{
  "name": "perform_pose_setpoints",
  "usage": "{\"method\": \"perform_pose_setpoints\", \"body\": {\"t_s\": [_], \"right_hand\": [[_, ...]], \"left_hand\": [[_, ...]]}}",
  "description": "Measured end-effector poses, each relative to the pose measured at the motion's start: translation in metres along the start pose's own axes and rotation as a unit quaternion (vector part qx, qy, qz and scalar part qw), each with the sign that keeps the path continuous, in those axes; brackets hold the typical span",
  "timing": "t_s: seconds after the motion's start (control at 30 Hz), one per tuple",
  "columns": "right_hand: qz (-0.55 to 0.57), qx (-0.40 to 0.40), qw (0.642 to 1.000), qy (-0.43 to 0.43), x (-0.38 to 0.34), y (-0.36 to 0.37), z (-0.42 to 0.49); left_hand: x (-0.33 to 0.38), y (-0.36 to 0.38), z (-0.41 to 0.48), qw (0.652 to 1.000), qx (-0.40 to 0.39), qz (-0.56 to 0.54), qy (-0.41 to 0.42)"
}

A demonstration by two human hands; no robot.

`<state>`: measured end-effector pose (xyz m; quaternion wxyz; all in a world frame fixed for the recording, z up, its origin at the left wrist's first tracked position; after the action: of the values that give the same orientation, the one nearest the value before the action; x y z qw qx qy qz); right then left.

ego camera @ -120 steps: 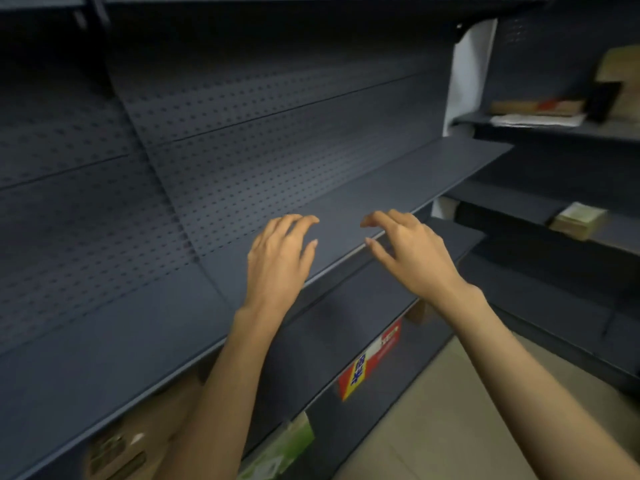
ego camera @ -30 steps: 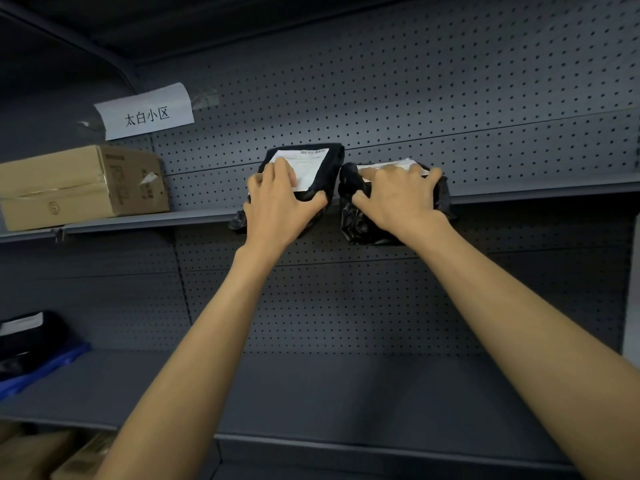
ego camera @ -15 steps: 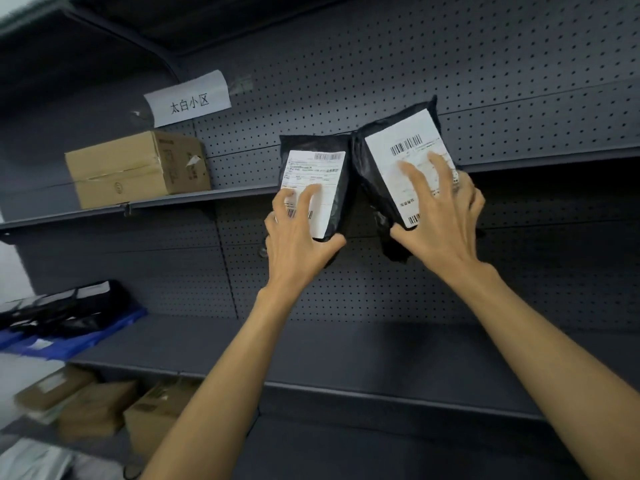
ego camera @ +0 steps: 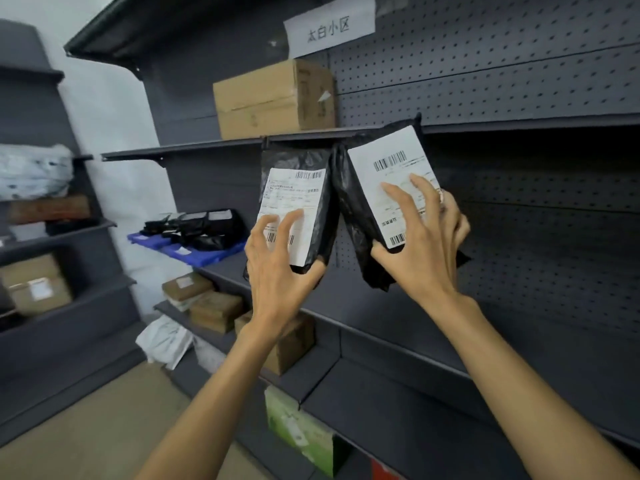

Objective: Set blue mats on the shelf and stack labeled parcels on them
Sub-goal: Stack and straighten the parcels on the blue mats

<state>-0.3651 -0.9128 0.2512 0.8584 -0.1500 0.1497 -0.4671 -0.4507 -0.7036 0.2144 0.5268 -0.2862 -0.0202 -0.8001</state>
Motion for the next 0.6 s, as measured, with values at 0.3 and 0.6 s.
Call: {"method": "perform_pose_setpoints", "body": {"t_s": [0.3,0.6], "right_hand": [[0.101,-0.077,0.988,-0.088,-0.218,0.132,0.002],[0.151,-0.129,0.97,-0.141,-0.4,0.233,0.007]], "left_hand": [[-0.191,-0.158,0.017,0.99,0.016,0.124,-0.065],[-0.358,-0.279,0.038,0.979,0.017,0.167,-0.12]]}}
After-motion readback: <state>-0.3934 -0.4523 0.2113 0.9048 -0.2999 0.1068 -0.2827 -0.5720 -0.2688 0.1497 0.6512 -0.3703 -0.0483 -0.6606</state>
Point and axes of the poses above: each hand's wrist, its own z-axis towards the middle knuckle, its own y-axis out of the palm, x = y × z, the point moved 8 cm from there along z, towards the middle knuckle, and after that the axes turned 11 degrees about -z, right-handed, at the moved point
